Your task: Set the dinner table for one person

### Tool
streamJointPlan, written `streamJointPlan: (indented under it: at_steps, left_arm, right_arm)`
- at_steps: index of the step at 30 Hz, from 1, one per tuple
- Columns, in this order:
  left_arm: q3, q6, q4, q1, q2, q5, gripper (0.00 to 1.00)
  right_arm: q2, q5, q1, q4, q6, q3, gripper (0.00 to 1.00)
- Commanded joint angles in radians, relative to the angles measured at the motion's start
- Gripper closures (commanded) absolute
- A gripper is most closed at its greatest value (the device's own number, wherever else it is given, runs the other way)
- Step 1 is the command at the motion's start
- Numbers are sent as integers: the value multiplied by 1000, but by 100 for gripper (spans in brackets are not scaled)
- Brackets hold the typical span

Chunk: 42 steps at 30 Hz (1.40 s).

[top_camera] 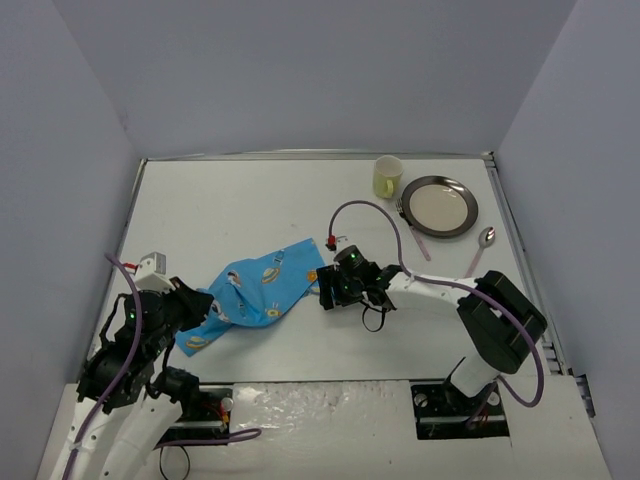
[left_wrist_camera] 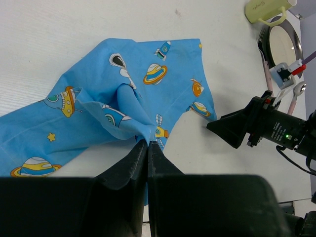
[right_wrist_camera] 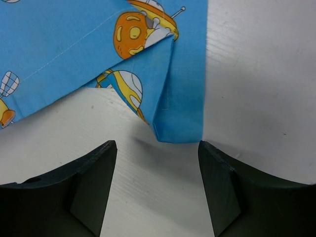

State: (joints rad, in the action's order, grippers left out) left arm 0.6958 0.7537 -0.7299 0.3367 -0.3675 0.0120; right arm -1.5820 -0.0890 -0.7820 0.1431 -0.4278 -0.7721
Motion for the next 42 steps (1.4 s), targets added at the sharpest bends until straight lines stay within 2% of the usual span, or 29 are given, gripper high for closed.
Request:
streamJointPlan:
  at_steps: [1,11,20,28,30,37,38,41,42]
  left_arm:
    - [99,11,-4,-4,-35,-32,100]
    - [141,5,-30,-4,-57,-46,100]
    - [154,0,-43,-4,-67,-50,100]
    - [159,0,-49,-4,-74,-52,100]
    - [162,-1,-49,-4,-76,-55,100]
    - [177,-2,-54,-4,-79,-66,100]
    - [177,-2,-54,-4,-80,-66,100]
    - [183,-5,-60,-4,-80,-69,100]
    - [182,-8,-58,-5,-81,-71,100]
  right_arm:
    - [-15,68,-43,64,53,-57,37]
    - [-75,161,-56,67,128,-98,45]
    - [-98,143,-75,80,201,-119,51]
    - [-98,110,-105,110,216,-93,60]
    - [-101,106,-109,111,215,-93,64]
    - [-131,121,-109,110,210,-89,89]
    - [-131,124,-109,110,210,-88,89]
    - [-131,143,-109,110,205,-78,100]
    - [-128,149,-108,104,205,-79,100]
